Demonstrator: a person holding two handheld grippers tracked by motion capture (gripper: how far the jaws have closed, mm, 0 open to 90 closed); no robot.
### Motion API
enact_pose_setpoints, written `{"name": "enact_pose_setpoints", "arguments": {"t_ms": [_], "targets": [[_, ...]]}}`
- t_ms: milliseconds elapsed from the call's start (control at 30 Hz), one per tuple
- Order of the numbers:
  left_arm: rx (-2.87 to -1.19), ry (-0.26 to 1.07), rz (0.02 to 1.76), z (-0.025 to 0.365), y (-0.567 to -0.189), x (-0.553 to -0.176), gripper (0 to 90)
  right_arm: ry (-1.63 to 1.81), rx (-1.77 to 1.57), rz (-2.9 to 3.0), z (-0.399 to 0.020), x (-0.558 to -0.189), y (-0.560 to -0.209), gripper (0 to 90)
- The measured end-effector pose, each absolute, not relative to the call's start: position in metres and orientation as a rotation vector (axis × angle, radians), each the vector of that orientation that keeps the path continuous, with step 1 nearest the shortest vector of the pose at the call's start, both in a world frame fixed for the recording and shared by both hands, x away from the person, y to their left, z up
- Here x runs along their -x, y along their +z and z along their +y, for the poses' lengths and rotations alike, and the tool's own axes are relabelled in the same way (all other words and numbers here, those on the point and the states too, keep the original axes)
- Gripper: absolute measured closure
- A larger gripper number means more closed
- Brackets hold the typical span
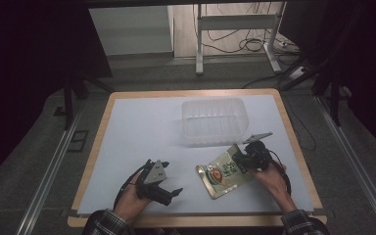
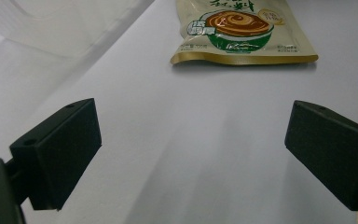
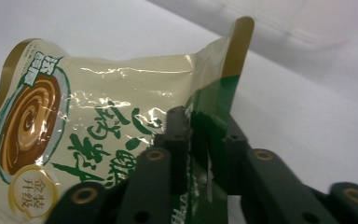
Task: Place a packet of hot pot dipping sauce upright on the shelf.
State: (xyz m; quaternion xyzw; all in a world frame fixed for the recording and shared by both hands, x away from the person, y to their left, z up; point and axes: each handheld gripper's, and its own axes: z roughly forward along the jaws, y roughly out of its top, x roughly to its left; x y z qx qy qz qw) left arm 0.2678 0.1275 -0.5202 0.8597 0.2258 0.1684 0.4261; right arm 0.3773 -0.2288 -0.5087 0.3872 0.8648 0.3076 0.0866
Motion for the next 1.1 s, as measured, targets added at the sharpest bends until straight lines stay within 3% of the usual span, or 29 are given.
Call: {"name": "enact_pose_setpoints", "arguments": {"t_ms": [67, 133, 567, 1100], "targets": [[-2.149, 0.421, 0.564, 0.127, -0.52, -0.268, 3.2, 0.918, -1.152, 2.583, -0.227, -0.377, -0.509, 87.7], [-2.149, 0.422, 0.565, 0.128, -0.52, -0.268, 3.3, 0.899, -1.149, 2.584, -0.225, -0.376, -0.509, 88.9], [-2.144, 0.426, 0.569, 0.128, -0.52, -0.268, 3.3, 0.903, -1.182, 2.542, -0.223, -0.369, -0.5, 89.1], [-2.141, 0.436, 0.573, 0.13, -0.519, -0.268, 3.3, 1.13, -1.287, 2.544, -0.233, -0.365, -0.46, 89.0]]}}
